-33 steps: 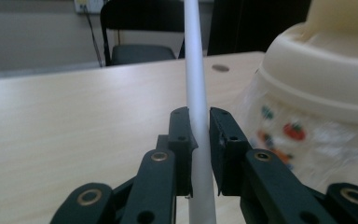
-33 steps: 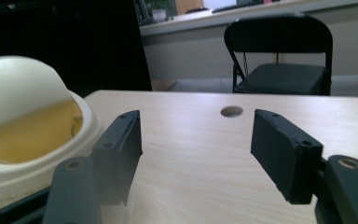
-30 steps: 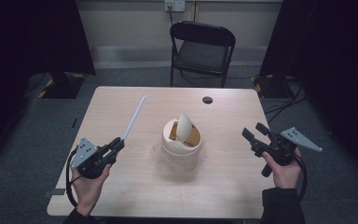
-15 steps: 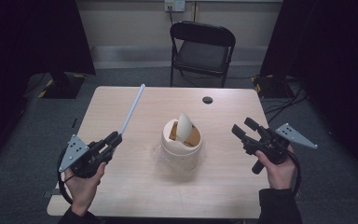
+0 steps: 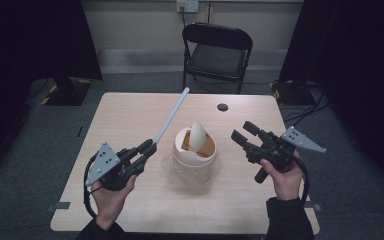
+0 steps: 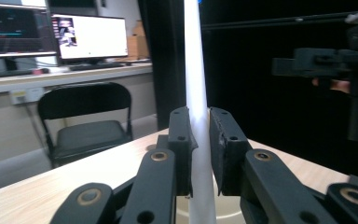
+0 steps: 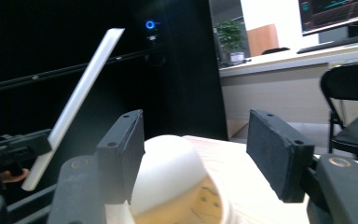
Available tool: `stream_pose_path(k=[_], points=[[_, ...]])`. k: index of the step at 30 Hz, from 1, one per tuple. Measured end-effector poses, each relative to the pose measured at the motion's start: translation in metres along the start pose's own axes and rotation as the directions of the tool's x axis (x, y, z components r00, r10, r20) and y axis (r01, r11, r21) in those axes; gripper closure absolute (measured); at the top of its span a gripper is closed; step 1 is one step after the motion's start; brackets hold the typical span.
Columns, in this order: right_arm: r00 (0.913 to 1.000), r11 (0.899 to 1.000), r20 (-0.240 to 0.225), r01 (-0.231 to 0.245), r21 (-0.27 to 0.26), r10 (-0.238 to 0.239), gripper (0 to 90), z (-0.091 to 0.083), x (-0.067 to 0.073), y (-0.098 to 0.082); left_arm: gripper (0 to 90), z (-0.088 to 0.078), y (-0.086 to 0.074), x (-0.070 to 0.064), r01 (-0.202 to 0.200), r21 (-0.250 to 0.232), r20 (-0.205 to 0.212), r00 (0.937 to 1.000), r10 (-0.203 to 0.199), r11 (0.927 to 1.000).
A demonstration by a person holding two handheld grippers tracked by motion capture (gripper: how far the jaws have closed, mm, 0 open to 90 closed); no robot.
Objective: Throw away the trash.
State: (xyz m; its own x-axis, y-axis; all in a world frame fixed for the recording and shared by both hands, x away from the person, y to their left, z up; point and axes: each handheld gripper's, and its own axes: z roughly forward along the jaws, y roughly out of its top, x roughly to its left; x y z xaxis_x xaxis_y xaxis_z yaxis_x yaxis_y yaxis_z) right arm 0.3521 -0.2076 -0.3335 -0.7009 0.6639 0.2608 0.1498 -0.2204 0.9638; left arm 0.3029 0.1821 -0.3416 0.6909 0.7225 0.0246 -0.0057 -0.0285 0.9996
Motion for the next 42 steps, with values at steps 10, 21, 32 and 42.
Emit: stream_pose_path(k=[10, 21, 32, 42], points=[[0.9942, 0.999, -0.101, -0.04, -0.014, 0.038, 38.4, 0.013, 0.018, 0.001, 79.8, 0.023, -0.003, -0.033, -0.04, 0.03, 0.105, 0.9938, 0.037, 0.9987], [0.9813, 0.997, -0.176, -0.076, 0.018, 0.078, 49.9, 0.018, 0.025, -0.006, 79.7, 0.04, -0.014, -0.06, -0.064, 0.062, 0.19, 0.9805, 0.051, 0.996], [0.9388, 0.983, -0.293, -0.17, 0.064, 0.182, 76.2, 0.011, 0.025, -0.007, 78.7, 0.043, -0.019, -0.065, -0.061, 0.086, 0.223, 0.974, 0.041, 0.9944], [0.9541, 0.99, -0.266, -0.126, 0.055, 0.137, 80.1, -0.002, 0.024, 0.0, 75.2, 0.013, -0.038, -0.033, -0.025, 0.172, 0.132, 0.9913, 0.002, 0.9848]])
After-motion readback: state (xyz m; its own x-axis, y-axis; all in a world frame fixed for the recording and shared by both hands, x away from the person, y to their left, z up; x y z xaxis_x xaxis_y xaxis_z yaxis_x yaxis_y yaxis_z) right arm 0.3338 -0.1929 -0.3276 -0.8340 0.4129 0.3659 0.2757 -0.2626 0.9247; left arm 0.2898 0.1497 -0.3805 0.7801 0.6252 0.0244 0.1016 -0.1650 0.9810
